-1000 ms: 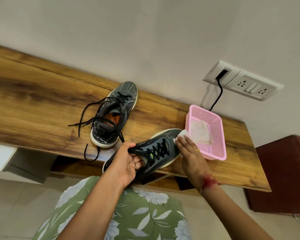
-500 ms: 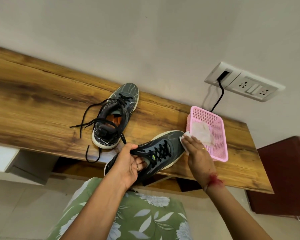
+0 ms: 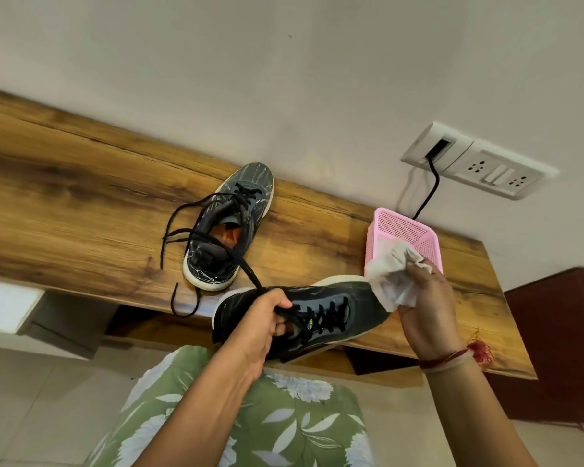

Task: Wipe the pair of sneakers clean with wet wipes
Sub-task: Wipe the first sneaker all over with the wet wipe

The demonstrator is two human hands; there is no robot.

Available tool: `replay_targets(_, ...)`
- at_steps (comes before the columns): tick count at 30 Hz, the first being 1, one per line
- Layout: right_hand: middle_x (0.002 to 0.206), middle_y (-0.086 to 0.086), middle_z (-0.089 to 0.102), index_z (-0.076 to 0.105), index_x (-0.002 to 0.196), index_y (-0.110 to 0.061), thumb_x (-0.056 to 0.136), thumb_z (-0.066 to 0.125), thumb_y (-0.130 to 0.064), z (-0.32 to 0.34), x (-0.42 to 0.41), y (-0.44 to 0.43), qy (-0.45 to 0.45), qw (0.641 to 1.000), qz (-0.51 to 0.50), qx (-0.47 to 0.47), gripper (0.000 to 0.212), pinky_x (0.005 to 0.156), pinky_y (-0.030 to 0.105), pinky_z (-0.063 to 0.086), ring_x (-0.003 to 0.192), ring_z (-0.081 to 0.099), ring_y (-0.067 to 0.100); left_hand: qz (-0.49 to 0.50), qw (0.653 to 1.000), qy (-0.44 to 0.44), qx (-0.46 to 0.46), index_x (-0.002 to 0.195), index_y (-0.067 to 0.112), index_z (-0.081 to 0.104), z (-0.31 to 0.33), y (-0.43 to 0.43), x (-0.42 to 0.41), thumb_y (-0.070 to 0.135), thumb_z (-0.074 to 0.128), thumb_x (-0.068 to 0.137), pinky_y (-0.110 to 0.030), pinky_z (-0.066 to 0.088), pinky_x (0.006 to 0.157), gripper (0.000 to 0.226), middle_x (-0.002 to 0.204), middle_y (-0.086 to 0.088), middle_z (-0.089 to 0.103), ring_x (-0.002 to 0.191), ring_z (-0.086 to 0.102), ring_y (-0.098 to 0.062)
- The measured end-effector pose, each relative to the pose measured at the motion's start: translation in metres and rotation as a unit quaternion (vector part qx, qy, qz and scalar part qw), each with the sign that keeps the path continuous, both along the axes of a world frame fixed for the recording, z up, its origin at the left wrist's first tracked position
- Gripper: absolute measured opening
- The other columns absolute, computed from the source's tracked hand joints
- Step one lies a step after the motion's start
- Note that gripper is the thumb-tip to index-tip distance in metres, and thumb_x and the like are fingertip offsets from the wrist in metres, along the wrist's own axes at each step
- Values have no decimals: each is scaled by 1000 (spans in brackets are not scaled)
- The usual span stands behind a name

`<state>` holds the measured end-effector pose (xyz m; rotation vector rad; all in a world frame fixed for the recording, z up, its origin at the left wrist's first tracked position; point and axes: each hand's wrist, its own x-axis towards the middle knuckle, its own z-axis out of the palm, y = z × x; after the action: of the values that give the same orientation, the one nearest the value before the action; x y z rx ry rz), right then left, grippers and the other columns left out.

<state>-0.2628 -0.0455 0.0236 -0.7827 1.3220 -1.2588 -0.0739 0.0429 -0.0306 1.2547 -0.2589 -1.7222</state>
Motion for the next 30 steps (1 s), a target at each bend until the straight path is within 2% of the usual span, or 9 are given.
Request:
replay_targets(4, 110, 5, 66, 63, 106, -19, 92, 50, -7, 21, 22, 8, 85, 991, 100, 22, 23, 75, 30, 53, 98, 62, 19, -46, 999, -19, -17, 86, 14, 50, 7, 2, -1, 31, 55, 66, -27, 36, 76, 27, 80, -10, 48, 55, 38, -10)
replay_targets(6, 111, 5, 65, 63, 108, -21, 93, 52, -12, 27, 30, 10, 148, 978, 145, 29, 21, 81, 36, 52, 101, 61, 21, -48, 999, -6, -14, 92, 13, 50, 7, 2, -2, 35, 59, 50, -32, 35, 84, 48, 88, -10, 42, 56, 38, -11)
replay_targets(8, 109, 4, 64, 64, 106, -25, 92, 55, -22, 32, 39, 12, 221, 954, 198, 37, 17, 85, 40, 48, 103, 59, 23, -45, 999, 5, -17, 94, 12, 54, 7, 1, -3, 29, 57, 54, -34, 36, 88, 43, 88, -12, 44, 62, 42, -14)
replay_targets(11, 103, -5, 65, 66, 103, -27, 87, 60, -38, 38, 55, 16, 304, 910, 283, 14, 20, 78, 27, 48, 99, 58, 15, -17, 999, 4, -30, 88, 6, 55, 5, -1, -4, 14, 55, 66, -33, 40, 81, 24, 85, -14, 55, 76, 47, -22)
replay_targets(17, 113, -3, 41, 64, 111, -34, 65, 69, -65, 41, 110, 26, 586, 702, 395, -85, 56, 91, 33, 43, 108, 49, 16, -16, 995, -43, -86, 101, 7, 61, 4, -4, -8, 7, 55, 75, -40, 47, 91, 27, 99, -13, 68, 96, 61, -25)
replay_targets(19, 104, -1, 38, 67, 106, -28, 68, 65, -67, 34, 129, 32, 681, 603, 387, -152, 54, 87, 35, 45, 100, 54, 22, -1, 995, -40, -92, 112, 7, 59, 6, -2, -11, 13, 51, 93, -30, 52, 83, 22, 106, -13, 67, 95, 62, -18)
replay_targets(21, 99, -1, 35, 68, 101, -24, 76, 63, -57, 25, 142, 37, 716, 557, 365, -209, 41, 79, 34, 41, 93, 56, 23, 19, 997, -30, -74, 116, 8, 58, 3, 0, -11, 16, 41, 101, -22, 52, 73, 24, 112, -15, 65, 92, 61, -13)
replay_targets(27, 108, 0, 42, 68, 95, -21, 84, 58, -28, 23, 143, 33, 679, 602, 347, -237, 17, 76, 33, 42, 91, 57, 22, 14, 995, -12, -102, 104, 16, 62, 6, 1, -10, 18, 45, 97, -22, 48, 75, 19, 93, -1, 67, 87, 58, -10)
replay_targets(30, 105, -3, 45, 65, 83, -23, 80, 63, -30, 39, 125, 26, 580, 731, 300, -199, 8, 80, 29, 44, 90, 52, 13, -3, 993, 22, -114, 70, 16, 61, 9, -2, -4, 17, 55, 63, -31, 39, 76, 9, 69, 0, 57, 74, 48, -17)
